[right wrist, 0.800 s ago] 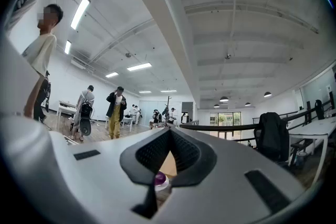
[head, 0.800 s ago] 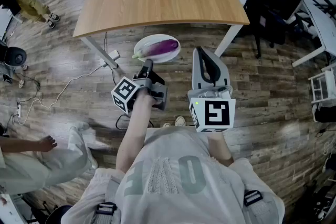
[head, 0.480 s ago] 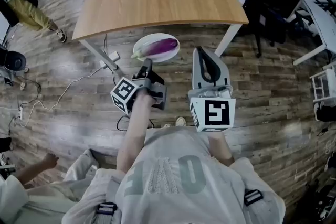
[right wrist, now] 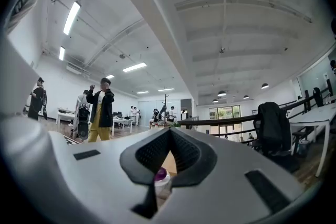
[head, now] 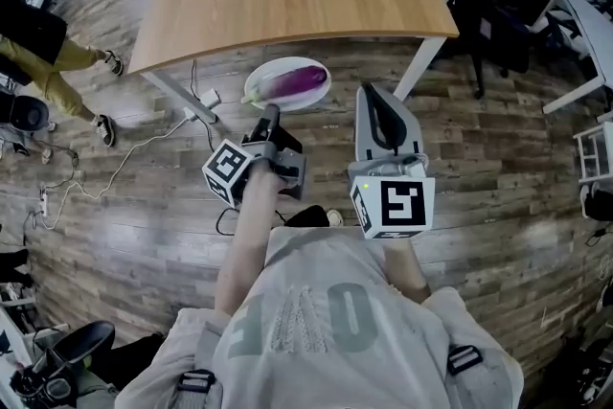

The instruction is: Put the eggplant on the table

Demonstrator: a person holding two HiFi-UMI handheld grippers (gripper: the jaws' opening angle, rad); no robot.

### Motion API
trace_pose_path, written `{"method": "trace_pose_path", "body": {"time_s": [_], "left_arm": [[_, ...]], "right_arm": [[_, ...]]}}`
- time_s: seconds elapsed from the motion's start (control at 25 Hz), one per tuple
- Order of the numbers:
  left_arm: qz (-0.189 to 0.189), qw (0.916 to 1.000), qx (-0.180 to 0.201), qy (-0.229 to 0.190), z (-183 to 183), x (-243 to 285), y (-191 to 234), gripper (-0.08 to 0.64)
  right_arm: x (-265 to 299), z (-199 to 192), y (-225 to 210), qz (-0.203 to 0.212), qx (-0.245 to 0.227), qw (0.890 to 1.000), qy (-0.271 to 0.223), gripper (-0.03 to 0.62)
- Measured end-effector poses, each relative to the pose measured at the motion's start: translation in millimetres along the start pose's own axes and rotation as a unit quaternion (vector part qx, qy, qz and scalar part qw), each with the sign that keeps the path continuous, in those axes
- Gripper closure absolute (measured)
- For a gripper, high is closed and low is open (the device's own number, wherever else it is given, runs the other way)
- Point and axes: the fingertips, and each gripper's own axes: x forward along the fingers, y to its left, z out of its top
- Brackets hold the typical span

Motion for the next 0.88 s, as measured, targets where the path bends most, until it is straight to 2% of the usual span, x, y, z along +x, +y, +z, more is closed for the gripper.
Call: {"method": "trace_pose_path", "body": {"time_s": [0.2,0.36,0.56,0.88], "left_arm": [[0.015,0.9999,0.004,-0.003,-2.2,14.1,6.1,0.54],[-0.003,1.0,-0.004,-0.005,2.1,44.3,-6.9,0.54],[-0.027,0.9995,0.015,0.005,10.1,104.0,-27.2,0.54],[-0.037,0.9992,0.016,0.003,47.5,179.9,-40.6,0.54]], "right_arm": [[10.3,-17.3,-15.2,0.003,0.012,1.0,0.026,0.575],[20.4,-30.4,-39.6,-0.014,0.012,0.999,0.044,0.575],[43.8,-46.6,-84.8,-0.05,0.025,0.997,0.051,0.575],[112.0,-46.6,-107.7,-0.076,0.007,0.996,0.046,0.575]]}}
